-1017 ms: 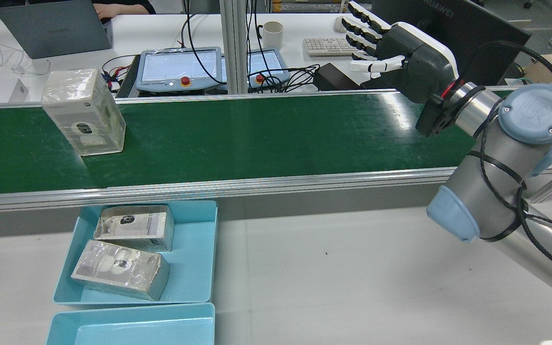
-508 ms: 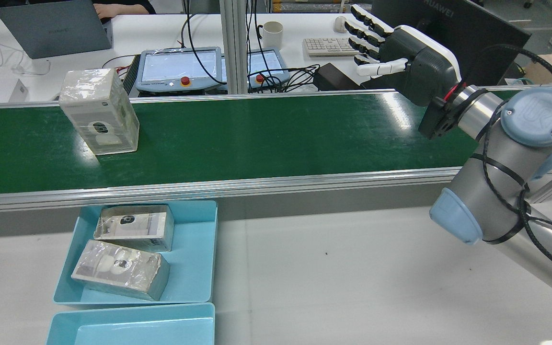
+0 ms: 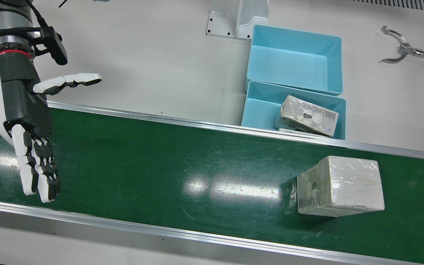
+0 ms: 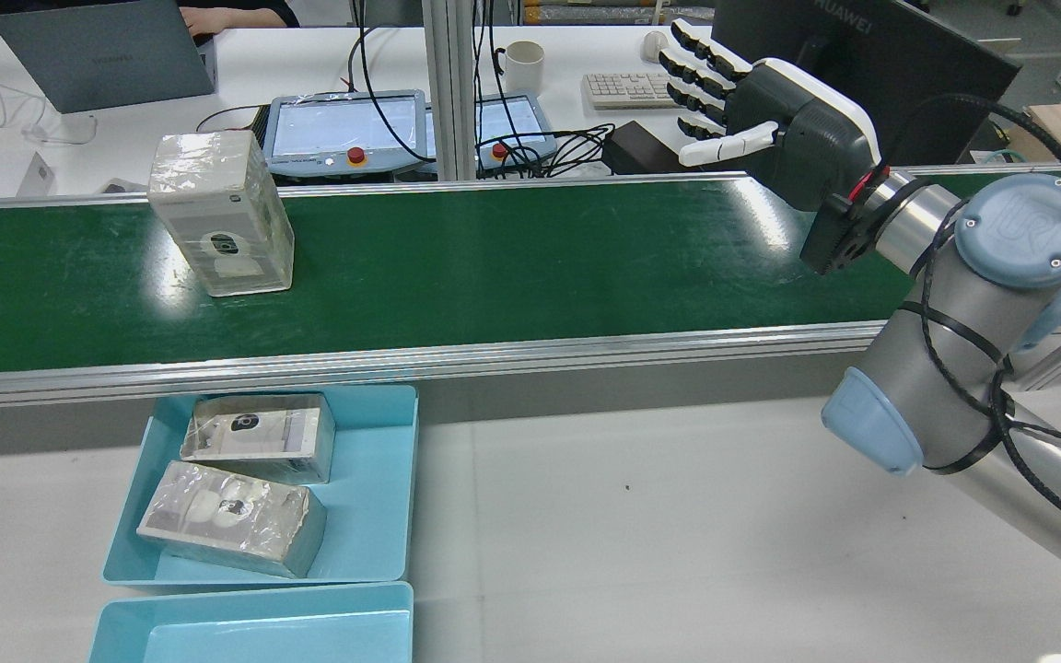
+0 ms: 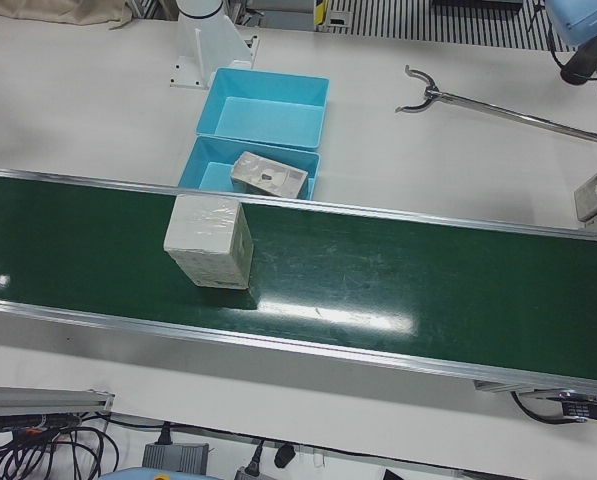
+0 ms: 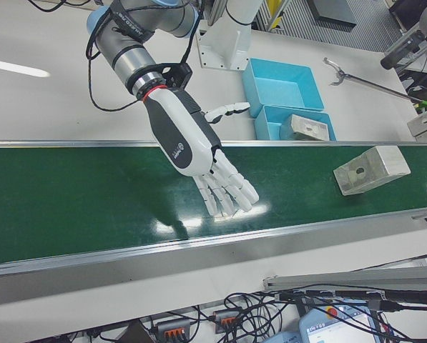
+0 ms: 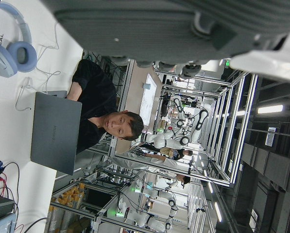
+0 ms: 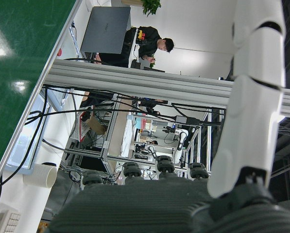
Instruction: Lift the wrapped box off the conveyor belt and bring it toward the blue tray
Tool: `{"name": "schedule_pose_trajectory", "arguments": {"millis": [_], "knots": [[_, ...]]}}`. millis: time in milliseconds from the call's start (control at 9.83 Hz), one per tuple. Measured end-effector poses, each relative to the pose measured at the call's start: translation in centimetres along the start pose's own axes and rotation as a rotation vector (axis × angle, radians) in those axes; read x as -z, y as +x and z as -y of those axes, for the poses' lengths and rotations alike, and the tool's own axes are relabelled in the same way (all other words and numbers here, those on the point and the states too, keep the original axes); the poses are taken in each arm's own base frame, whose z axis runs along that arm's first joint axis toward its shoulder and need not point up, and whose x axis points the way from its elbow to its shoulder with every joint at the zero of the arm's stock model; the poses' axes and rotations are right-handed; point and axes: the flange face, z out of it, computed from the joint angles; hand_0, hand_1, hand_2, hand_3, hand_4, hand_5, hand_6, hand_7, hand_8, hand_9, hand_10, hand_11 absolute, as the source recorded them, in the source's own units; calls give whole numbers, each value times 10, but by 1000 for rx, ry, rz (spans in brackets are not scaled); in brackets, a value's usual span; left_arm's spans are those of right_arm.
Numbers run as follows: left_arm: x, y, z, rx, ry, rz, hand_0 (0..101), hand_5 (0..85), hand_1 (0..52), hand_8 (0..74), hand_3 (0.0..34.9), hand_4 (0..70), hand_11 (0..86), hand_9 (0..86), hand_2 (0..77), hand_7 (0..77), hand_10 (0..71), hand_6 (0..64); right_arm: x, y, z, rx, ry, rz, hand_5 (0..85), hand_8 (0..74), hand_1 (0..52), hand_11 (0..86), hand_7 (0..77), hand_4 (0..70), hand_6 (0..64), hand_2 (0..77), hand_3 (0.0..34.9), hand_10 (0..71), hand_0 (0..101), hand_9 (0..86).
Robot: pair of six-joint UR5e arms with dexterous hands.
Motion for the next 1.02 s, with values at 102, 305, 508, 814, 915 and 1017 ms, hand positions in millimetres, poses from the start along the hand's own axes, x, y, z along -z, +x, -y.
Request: {"name": "schedule_pose_trajectory", "arguments": {"millis": [102,305,508,814,915,1017], "knots": [[0,0,0,0,0,0,0,11,0,0,0,0,0,0,5,0,0,0,0,3,0,-1,0,-5,27,49,136,27,0,0,0,125,188,11,451,11],[0,0,0,0,0,0,0,11,0,0,0,0,0,0,11,0,0,0,0,7,-1,-2,-1,-11,27,49,136,27,0,0,0,153,185,11,458,11],[0,0,0,0,0,0,0,11,0,0,0,0,0,0,11,0,0,0,0,8,-1,-3,-1,-12,27,49,136,27,0,0,0,153,185,11,458,11],[0,0,0,0,0,0,0,11,0,0,0,0,0,0,5,0,5,0,-1,12,0,-4,0,-19,27,44,158,27,0,0,0,300,185,11,443,11],[0,0,0,0,0,0,0,11,0,0,0,0,0,0,5,0,5,0,-2,14,0,-5,1,-22,33,49,153,27,0,0,0,229,185,11,458,11],[0,0,0,0,0,0,0,11,0,0,0,0,0,0,11,0,0,0,-2,16,-1,-5,0,-24,33,49,153,27,0,0,0,229,185,11,458,11]]}}
